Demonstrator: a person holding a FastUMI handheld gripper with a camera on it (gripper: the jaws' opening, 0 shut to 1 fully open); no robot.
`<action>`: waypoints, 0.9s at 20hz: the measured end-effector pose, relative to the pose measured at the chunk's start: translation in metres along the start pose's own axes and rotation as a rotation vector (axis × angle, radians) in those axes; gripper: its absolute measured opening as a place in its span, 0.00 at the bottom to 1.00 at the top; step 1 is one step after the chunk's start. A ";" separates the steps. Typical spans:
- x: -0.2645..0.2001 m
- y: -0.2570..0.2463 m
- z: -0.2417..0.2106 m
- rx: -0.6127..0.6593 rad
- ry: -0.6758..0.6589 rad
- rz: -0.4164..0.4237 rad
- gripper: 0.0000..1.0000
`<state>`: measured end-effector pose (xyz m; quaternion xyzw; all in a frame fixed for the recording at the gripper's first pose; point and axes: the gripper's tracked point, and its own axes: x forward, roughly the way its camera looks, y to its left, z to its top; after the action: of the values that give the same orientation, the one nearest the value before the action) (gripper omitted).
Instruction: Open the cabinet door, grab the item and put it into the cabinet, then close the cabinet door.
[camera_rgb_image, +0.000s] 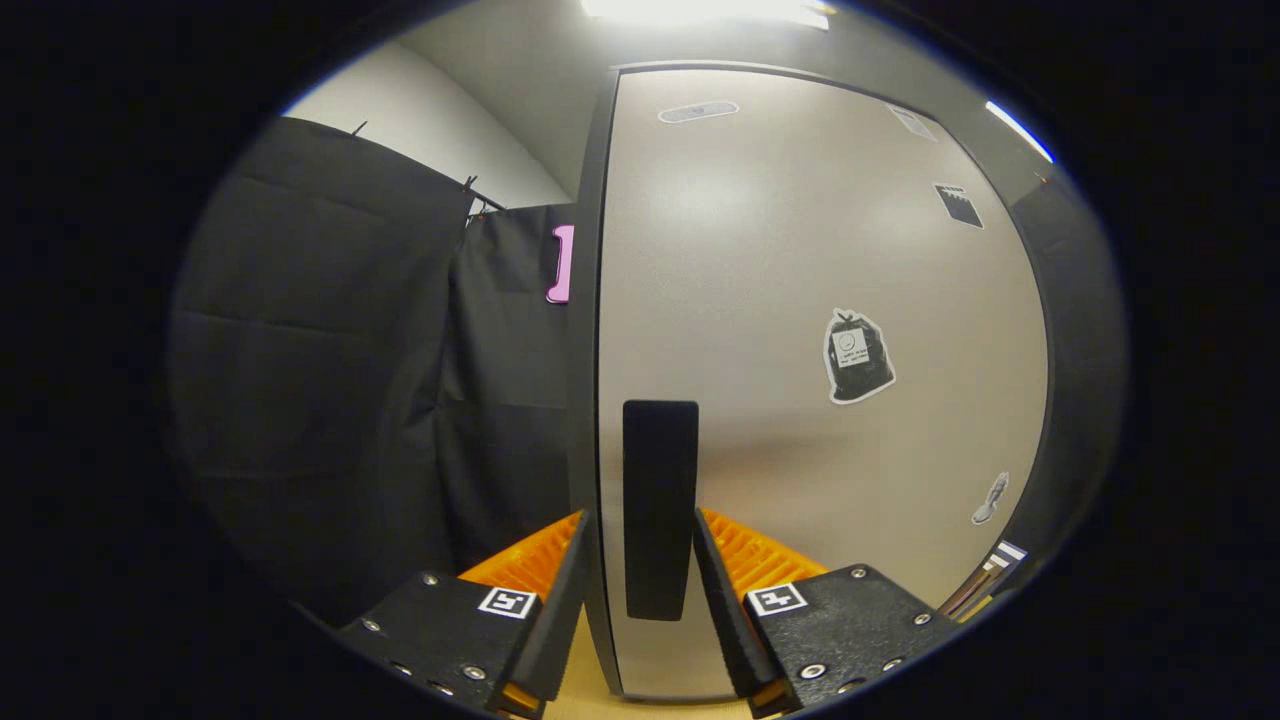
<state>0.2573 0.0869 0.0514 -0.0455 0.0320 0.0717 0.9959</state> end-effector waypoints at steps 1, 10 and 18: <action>0.003 -0.005 -0.003 -0.014 0.014 -0.023 0.57; -0.010 -0.004 -0.005 0.020 0.053 0.035 0.26; -0.029 -0.008 -0.008 0.046 0.096 0.079 0.26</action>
<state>0.2296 0.0742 0.0466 -0.0249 0.0830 0.1081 0.9904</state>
